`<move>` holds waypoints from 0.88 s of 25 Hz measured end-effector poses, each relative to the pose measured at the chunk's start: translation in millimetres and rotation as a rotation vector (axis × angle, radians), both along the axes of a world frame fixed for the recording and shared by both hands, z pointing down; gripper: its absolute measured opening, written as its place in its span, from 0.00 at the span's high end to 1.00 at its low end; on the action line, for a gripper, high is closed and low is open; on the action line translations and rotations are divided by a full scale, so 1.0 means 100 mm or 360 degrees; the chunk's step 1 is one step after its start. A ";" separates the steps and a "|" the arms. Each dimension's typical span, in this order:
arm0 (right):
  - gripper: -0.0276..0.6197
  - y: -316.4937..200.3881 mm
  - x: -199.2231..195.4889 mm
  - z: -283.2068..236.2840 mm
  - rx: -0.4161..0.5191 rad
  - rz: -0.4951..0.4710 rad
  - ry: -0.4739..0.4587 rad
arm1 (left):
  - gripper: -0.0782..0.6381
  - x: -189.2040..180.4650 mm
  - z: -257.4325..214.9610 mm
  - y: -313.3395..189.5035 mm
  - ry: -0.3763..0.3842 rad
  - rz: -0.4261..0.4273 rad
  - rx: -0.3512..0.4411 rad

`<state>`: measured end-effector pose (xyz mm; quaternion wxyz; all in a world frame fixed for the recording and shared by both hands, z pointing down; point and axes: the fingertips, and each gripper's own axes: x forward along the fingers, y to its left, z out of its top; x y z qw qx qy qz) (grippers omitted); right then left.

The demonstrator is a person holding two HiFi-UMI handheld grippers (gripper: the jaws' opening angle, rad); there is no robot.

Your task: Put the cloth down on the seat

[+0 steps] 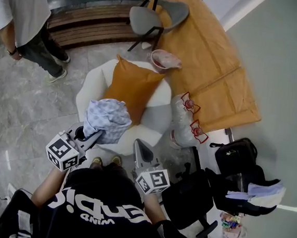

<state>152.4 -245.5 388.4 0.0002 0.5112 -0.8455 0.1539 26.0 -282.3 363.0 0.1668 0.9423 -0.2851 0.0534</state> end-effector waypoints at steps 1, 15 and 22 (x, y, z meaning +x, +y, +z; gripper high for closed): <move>0.93 -0.03 0.01 0.02 -0.0007 -0.0006 0.0001 | 0.78 0.01 0.02 -0.03 -0.0001 -0.0004 -0.0008; 0.93 -0.44 0.04 0.35 -0.0085 -0.0073 0.0047 | 0.78 0.11 0.48 -0.35 0.0015 -0.0010 -0.0124; 0.93 -0.61 0.04 0.66 -0.0144 -0.0047 0.0058 | 0.78 0.10 0.89 -0.50 -0.0030 -0.0015 -0.0202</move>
